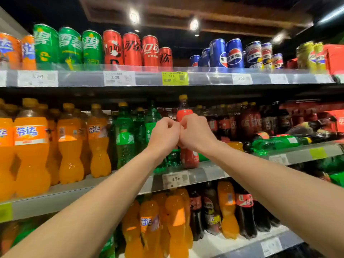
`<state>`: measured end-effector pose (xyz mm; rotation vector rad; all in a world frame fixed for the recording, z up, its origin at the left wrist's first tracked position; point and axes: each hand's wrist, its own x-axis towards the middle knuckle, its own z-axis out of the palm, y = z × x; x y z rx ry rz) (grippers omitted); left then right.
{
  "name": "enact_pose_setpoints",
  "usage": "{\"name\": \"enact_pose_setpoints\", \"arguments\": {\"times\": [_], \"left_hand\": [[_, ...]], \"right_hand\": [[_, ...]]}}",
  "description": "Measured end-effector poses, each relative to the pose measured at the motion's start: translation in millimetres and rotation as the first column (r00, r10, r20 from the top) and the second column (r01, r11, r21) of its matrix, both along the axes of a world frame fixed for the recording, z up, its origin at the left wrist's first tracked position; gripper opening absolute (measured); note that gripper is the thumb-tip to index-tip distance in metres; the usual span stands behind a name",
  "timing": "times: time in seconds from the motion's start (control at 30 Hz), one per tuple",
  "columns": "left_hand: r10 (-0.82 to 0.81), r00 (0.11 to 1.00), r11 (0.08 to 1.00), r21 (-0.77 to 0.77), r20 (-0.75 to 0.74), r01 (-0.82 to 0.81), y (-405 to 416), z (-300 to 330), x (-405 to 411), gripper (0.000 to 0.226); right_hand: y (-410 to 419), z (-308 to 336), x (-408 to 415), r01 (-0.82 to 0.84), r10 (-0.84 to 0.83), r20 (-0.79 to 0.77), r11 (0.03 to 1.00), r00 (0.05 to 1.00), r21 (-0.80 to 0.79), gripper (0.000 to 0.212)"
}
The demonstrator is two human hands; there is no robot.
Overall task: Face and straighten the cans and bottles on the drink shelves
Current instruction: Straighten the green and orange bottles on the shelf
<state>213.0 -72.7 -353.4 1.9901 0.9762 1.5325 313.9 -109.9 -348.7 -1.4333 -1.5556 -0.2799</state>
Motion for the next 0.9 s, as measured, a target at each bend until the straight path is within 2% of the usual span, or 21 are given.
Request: {"name": "enact_pose_setpoints", "arguments": {"times": [0.17,0.27,0.4,0.47,0.53,0.63,0.8,0.9], "left_hand": [[-0.029,0.999,0.999,0.017,-0.043,0.030,3.2,-2.1,66.2,0.018],[-0.061,0.995,0.998,0.029,-0.077,0.063,18.0,-6.4,97.6,0.014],[-0.089,0.985,0.996,0.010,-0.149,0.091,37.3,-12.9,123.8,0.013],[-0.095,0.978,0.995,0.009,-0.183,0.098,47.2,-16.0,133.8,0.016],[-0.097,0.974,0.995,0.013,-0.205,0.102,54.9,-17.1,140.2,0.018],[-0.120,0.972,0.992,0.009,-0.204,0.125,59.4,-14.4,147.9,0.022],[-0.134,0.966,0.990,0.021,-0.220,0.142,62.0,-15.9,158.3,0.020],[-0.145,0.962,0.988,0.011,-0.231,0.151,63.1,-17.6,156.2,0.017]], "right_hand": [[1.2,0.3,82.5,0.108,-0.105,0.042,0.991,0.994,-0.082,0.016],[20.0,-4.1,138.5,0.162,-0.150,0.080,0.970,0.985,-0.180,0.018],[49.0,-14.8,190.0,0.270,-0.199,0.212,0.878,0.957,-0.396,0.043],[64.3,-17.4,204.8,0.277,-0.176,0.241,0.821,0.954,-0.499,0.064],[77.7,-18.9,213.0,0.274,-0.151,0.259,0.790,0.954,-0.548,0.074],[91.9,-26.9,215.7,0.384,-0.181,0.390,0.746,0.903,-0.544,0.067],[92.9,-34.7,216.8,0.468,-0.209,0.533,0.780,0.820,-0.414,0.049],[88.6,-30.4,213.5,0.536,-0.208,0.634,0.752,0.745,-0.384,0.047]]}}
